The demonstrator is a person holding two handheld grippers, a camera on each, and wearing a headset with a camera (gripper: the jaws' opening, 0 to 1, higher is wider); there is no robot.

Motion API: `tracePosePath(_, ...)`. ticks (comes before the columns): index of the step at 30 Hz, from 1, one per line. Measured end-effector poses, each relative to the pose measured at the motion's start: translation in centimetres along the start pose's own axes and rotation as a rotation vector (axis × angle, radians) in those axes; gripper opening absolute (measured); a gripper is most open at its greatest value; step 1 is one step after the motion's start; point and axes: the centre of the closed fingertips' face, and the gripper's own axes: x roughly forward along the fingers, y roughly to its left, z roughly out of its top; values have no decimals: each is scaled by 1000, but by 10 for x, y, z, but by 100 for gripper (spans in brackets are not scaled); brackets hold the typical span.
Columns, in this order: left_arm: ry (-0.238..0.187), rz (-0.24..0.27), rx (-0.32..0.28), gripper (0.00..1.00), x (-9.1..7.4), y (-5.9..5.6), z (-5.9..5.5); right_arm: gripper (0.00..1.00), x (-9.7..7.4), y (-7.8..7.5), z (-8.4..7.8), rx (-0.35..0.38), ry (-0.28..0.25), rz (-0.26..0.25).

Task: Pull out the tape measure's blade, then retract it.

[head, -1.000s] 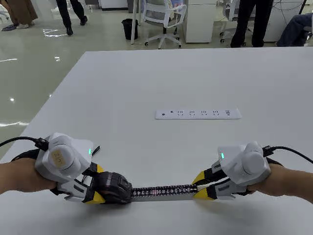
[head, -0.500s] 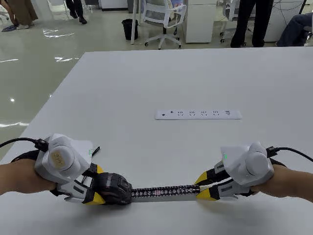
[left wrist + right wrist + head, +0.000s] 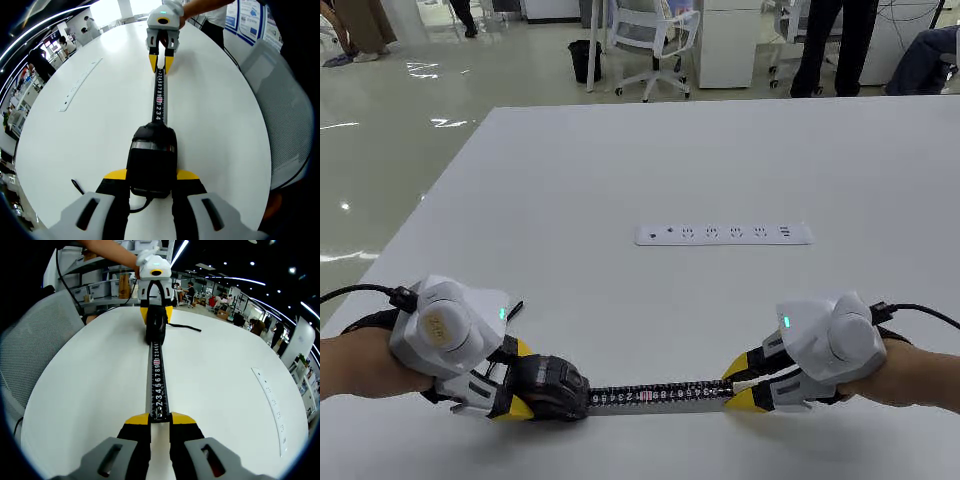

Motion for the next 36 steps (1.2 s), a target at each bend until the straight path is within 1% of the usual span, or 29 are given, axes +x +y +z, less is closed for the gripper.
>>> tracePosePath(15,0,2,2,27,0,0,0,12,-2,0,0,-3,-4,-3)
tracePosePath(36,1,0,4,27,0,-1,0,12,-11,2,-8,8,3,-9)
